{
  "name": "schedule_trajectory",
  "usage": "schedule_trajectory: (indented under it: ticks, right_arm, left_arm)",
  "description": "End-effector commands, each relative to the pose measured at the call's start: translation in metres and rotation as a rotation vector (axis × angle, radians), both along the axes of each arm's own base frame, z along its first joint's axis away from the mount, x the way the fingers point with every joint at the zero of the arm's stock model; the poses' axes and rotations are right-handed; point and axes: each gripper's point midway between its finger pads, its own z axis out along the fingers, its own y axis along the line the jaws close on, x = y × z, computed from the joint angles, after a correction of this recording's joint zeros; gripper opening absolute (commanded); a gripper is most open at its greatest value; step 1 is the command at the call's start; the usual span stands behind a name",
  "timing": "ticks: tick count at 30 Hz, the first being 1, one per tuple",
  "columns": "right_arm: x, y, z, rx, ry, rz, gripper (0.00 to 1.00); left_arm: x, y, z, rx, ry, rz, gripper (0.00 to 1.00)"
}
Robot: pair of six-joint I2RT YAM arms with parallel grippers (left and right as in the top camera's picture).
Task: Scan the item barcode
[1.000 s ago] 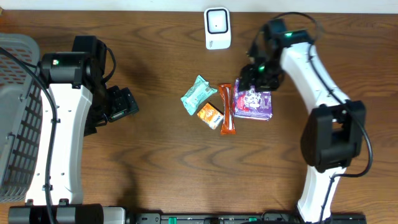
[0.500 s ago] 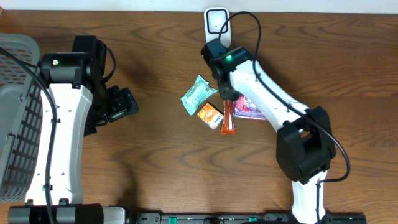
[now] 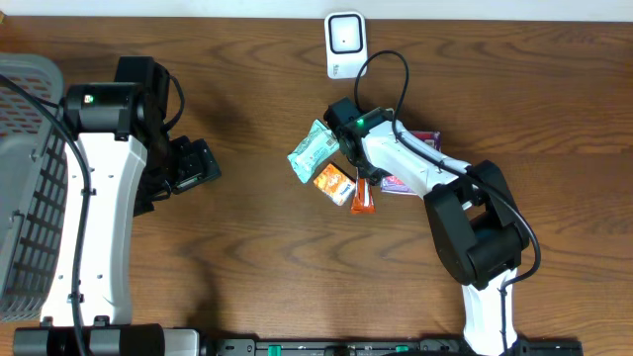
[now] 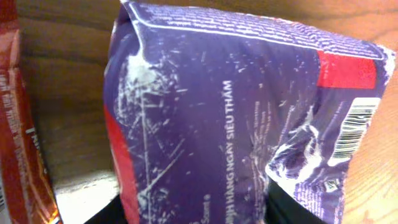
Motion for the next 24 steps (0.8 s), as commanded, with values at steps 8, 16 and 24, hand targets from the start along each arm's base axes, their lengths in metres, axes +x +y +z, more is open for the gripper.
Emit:
schedule_trajectory:
  ticks: [8, 16, 24]
  right_arm:
    - [0.032, 0.023, 0.055, 0.190, 0.044, 0.056, 0.01]
    - [0.032, 0.068, 0.104, 0.889, 0.252, 0.278, 0.01]
    - [0.044, 0.015, 0.114, 1.353, 0.236, 0.135, 0.01]
  left_arm:
    - [-0.001, 0.003, -0.002, 0.016, 0.009, 0.006, 0.98]
    - [-0.001, 0.003, -0.002, 0.016, 0.009, 0.006, 0.98]
    - [-0.001, 0.003, -0.002, 0.016, 0.009, 0.006, 0.98]
